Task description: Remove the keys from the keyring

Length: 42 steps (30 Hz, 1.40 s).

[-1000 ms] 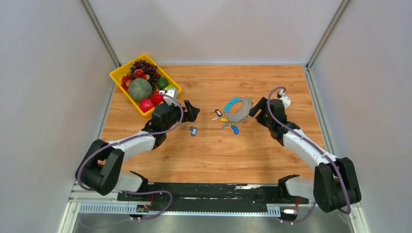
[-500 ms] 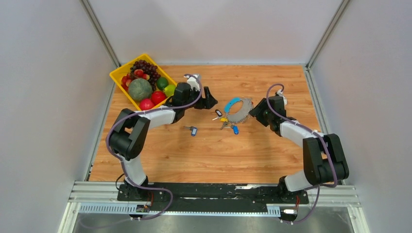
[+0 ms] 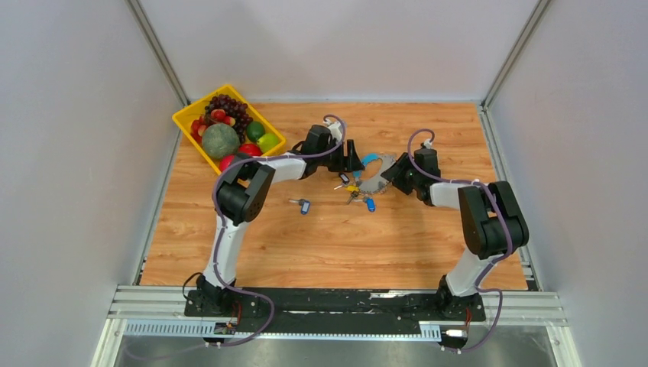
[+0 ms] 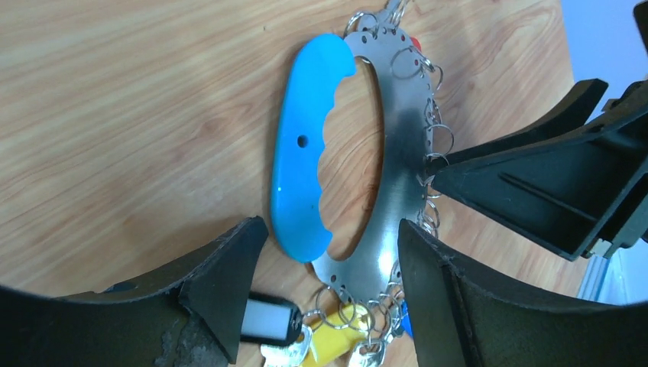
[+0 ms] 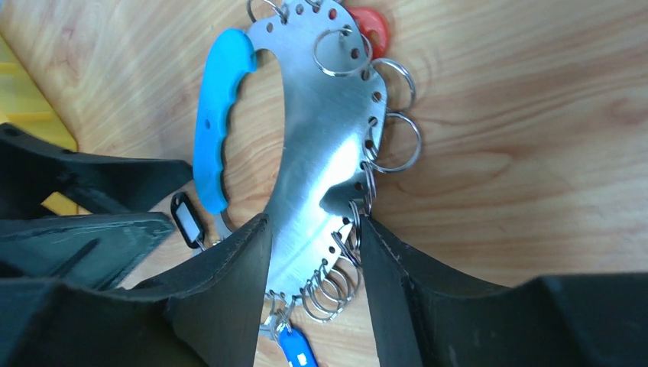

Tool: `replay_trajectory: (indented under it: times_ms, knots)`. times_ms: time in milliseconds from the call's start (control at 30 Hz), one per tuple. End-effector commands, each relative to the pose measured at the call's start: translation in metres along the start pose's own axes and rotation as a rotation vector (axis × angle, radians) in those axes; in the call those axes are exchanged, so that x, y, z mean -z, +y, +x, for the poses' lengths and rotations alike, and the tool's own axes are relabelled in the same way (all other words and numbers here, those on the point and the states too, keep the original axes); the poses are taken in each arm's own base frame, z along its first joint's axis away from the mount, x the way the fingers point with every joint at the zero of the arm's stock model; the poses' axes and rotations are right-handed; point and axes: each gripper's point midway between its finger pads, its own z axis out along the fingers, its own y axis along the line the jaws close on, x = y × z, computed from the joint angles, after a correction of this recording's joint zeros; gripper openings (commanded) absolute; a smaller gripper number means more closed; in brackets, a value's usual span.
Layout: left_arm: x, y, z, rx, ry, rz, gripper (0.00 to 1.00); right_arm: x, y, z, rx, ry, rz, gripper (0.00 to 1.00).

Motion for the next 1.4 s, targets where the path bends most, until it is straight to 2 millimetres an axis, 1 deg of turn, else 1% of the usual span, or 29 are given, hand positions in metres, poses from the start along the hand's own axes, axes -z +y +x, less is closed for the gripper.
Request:
replay_trajectory:
  times_ms: [0, 100, 133, 233, 267, 300, 333, 433, 500, 567, 600, 700, 767, 800, 833, 900, 933, 967, 1000, 1033, 1067, 1100, 1133, 1167, 1200, 1233, 1267, 1333, 1367]
  knots:
    - [-0.017, -0.007, -0.001, 0.034, 0.033, 0.055, 0.74, -0.012, 0.003, 0.002, -0.019, 0.016, -0.031, 0.52]
    - [-0.026, -0.004, 0.005, 0.057, 0.054, 0.068, 0.71, -0.014, 0.003, 0.003, -0.030, 0.017, -0.039, 0.45]
    - [-0.029, -0.003, 0.008, 0.068, 0.067, 0.080, 0.70, -0.014, 0.006, 0.004, -0.027, 0.020, -0.055, 0.40]
    - [-0.033, -0.009, 0.016, 0.089, 0.101, 0.131, 0.60, -0.011, 0.022, 0.004, -0.008, 0.025, -0.152, 0.23]
    - [-0.034, -0.011, 0.016, 0.098, 0.102, 0.145, 0.55, -0.009, 0.029, 0.005, -0.001, 0.030, -0.189, 0.21]
    - [-0.032, -0.013, 0.020, 0.105, 0.115, 0.163, 0.52, -0.007, 0.035, 0.005, 0.005, 0.032, -0.221, 0.20]
    - [-0.029, -0.020, 0.015, 0.104, 0.100, 0.187, 0.48, -0.005, 0.040, 0.005, 0.005, 0.038, -0.250, 0.17]
    - [-0.019, -0.036, 0.013, 0.106, 0.084, 0.256, 0.39, 0.004, 0.054, 0.006, 0.015, 0.047, -0.323, 0.01]
    - [-0.011, -0.044, 0.011, 0.103, 0.076, 0.275, 0.32, 0.012, 0.060, 0.006, 0.024, 0.046, -0.348, 0.00]
    - [-0.002, -0.048, 0.008, 0.094, 0.062, 0.263, 0.29, 0.022, 0.066, 0.006, 0.050, 0.041, -0.374, 0.00]
    - [0.005, -0.055, 0.001, 0.079, 0.044, 0.263, 0.29, 0.028, 0.068, 0.006, 0.068, 0.037, -0.385, 0.00]
    - [0.029, -0.062, -0.008, 0.037, 0.003, 0.226, 0.35, 0.053, 0.078, 0.000, 0.140, 0.003, -0.411, 0.00]
    - [0.044, -0.068, -0.011, 0.011, -0.019, 0.212, 0.48, 0.070, 0.084, -0.003, 0.189, -0.022, -0.431, 0.00]
    - [0.049, -0.066, -0.008, 0.010, -0.021, 0.195, 0.51, 0.079, 0.087, -0.004, 0.212, -0.032, -0.445, 0.00]
    - [0.061, -0.076, -0.016, -0.011, -0.044, 0.201, 0.56, 0.088, 0.093, -0.005, 0.236, -0.039, -0.465, 0.00]
    - [0.077, -0.085, -0.019, -0.024, -0.065, 0.205, 0.61, 0.106, 0.102, -0.007, 0.279, -0.054, -0.498, 0.00]
    - [0.083, -0.084, -0.014, -0.021, -0.064, 0.198, 0.62, 0.114, 0.108, -0.008, 0.302, -0.059, -0.520, 0.00]
    - [0.095, -0.095, -0.022, -0.040, -0.093, 0.214, 0.65, 0.123, 0.113, -0.008, 0.325, -0.060, -0.543, 0.00]
    - [0.100, -0.094, -0.018, -0.039, -0.094, 0.206, 0.65, 0.133, 0.120, -0.009, 0.348, -0.064, -0.567, 0.00]
    - [0.112, -0.105, -0.026, -0.058, -0.123, 0.219, 0.67, 0.141, 0.125, -0.010, 0.370, -0.069, -0.586, 0.00]
    - [0.118, -0.105, -0.023, -0.062, -0.128, 0.215, 0.68, 0.150, 0.131, -0.010, 0.393, -0.077, -0.608, 0.00]
    - [0.131, -0.117, -0.031, -0.082, -0.158, 0.232, 0.70, 0.159, 0.136, -0.010, 0.415, -0.084, -0.627, 0.00]
    - [0.137, -0.117, -0.029, -0.085, -0.163, 0.229, 0.70, 0.167, 0.140, -0.012, 0.432, -0.097, -0.642, 0.00]
    - [0.149, -0.127, -0.036, -0.104, -0.190, 0.243, 0.72, 0.176, 0.145, -0.013, 0.449, -0.111, -0.659, 0.00]
    - [0.155, -0.127, -0.035, -0.103, -0.194, 0.235, 0.72, 0.185, 0.149, -0.014, 0.467, -0.123, -0.680, 0.00]
    - [0.167, -0.136, -0.042, -0.117, -0.222, 0.243, 0.73, 0.194, 0.154, -0.013, 0.483, -0.132, -0.702, 0.00]
    - [0.172, -0.132, -0.042, -0.107, -0.225, 0.225, 0.74, 0.202, 0.157, -0.013, 0.497, -0.141, -0.721, 0.00]
    - [0.193, -0.139, -0.051, -0.099, -0.270, 0.216, 0.77, 0.217, 0.163, -0.011, 0.529, -0.160, -0.759, 0.00]
    - [0.197, -0.139, -0.052, -0.091, -0.277, 0.214, 0.79, 0.223, 0.164, -0.011, 0.540, -0.169, -0.770, 0.00]
